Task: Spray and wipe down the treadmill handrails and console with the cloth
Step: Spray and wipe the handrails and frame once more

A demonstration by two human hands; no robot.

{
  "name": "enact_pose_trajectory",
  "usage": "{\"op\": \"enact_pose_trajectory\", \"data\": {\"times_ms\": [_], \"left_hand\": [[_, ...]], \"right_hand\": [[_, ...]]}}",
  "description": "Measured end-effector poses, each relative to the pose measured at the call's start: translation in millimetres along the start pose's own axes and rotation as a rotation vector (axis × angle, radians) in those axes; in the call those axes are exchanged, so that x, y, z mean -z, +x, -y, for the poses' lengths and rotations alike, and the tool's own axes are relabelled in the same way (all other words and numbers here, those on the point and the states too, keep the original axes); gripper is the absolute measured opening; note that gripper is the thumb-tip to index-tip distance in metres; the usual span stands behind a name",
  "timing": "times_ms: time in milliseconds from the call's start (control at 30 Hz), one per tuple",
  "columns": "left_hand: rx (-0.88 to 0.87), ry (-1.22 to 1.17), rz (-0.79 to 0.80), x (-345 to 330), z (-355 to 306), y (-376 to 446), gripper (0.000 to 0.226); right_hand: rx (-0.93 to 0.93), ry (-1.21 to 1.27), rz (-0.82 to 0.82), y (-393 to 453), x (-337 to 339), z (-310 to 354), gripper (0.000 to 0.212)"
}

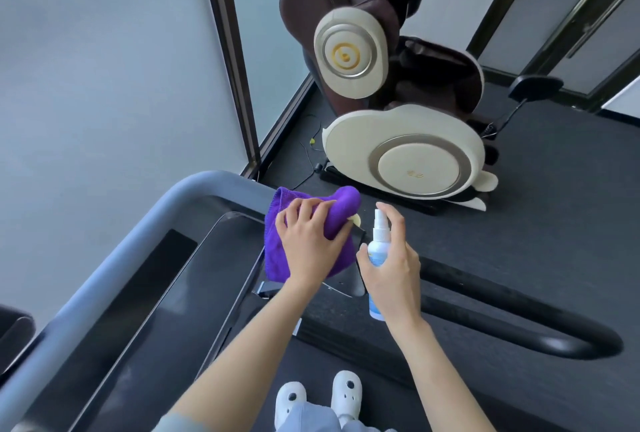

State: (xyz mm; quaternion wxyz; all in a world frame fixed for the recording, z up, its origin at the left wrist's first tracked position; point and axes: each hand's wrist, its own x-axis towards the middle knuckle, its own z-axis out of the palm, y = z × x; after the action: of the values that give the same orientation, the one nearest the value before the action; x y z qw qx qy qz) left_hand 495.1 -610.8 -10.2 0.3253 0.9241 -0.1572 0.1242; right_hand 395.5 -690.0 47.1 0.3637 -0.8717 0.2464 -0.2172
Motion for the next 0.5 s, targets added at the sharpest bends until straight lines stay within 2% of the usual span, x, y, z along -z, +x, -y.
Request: {"op": "enact_pose_trajectory", "data": {"times_ms": [133,333,500], "left_hand": [[-0.107,0.046,0.021,2.2,15.5,16.8,0.03],[-0.021,0.047,0.092,-3.9,-4.8,26.3,0.031],[-0.369,0.065,0.203,-9.5,-28.2,-13.9,0.03]], "right_hand": [[-0.072,-0.041,-0.05,-14.0,16.7,-9.3,0.061],[-0.2,-0.132,-0.164,-33.4,53.2,-30.4,0.059],[-0.25,-0.169,-0.19,-57.7,68.4,-39.5,0.06]]}}
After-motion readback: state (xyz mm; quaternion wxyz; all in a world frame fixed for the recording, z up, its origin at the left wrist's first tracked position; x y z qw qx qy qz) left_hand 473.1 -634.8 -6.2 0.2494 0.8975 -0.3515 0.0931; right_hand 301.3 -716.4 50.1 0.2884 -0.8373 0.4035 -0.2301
